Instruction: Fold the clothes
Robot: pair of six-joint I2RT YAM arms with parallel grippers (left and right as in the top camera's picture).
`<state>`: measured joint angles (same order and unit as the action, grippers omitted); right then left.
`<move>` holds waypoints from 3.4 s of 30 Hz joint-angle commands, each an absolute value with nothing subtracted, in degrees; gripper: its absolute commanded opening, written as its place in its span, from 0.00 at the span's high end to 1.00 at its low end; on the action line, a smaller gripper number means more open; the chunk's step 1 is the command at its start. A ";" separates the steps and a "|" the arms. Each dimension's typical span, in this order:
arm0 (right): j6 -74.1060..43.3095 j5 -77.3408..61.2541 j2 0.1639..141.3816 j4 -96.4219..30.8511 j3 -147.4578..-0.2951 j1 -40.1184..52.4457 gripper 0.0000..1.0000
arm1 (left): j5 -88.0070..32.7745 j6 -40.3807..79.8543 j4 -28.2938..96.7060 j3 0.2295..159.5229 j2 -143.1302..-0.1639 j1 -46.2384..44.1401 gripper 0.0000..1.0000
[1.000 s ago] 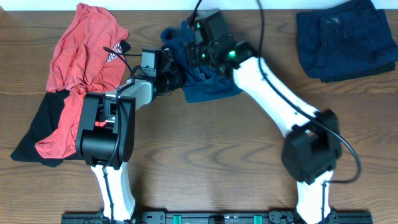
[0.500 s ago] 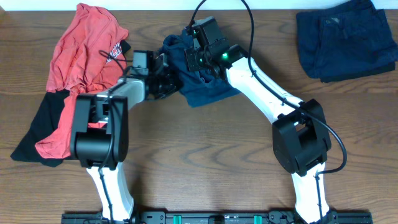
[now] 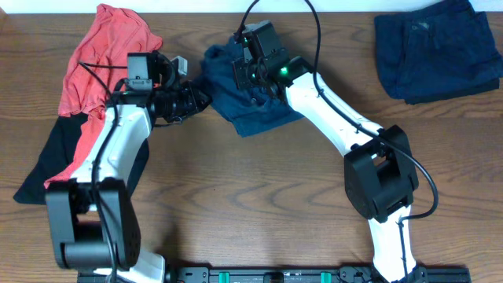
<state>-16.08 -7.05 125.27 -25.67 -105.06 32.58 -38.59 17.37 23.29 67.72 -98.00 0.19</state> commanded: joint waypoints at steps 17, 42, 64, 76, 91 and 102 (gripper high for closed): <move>-9.54 -12.84 122.50 -35.94 -105.97 32.47 0.30 | -33.36 8.97 27.83 67.61 -91.83 15.03 0.72; -13.74 -1.91 122.98 -37.56 -89.08 27.55 0.29 | -32.27 8.58 28.03 67.61 -91.83 15.05 0.61; -5.45 5.87 122.98 -21.50 -83.55 14.00 0.26 | -32.27 8.56 28.71 67.61 -91.83 15.03 0.60; -4.45 -9.91 115.85 -32.01 -93.60 11.62 0.27 | -30.92 8.58 28.69 67.61 -91.83 15.03 0.60; 23.05 -6.66 119.79 -32.25 -93.32 23.97 0.19 | -30.76 8.58 28.69 67.61 -91.83 15.03 0.60; 25.82 -7.62 124.81 -32.88 -93.27 28.03 0.19 | -30.30 8.58 28.67 67.61 -91.85 15.03 0.60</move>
<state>24.03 -6.85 123.33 -32.58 -93.27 26.76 -31.07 9.13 28.51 67.72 -92.77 15.07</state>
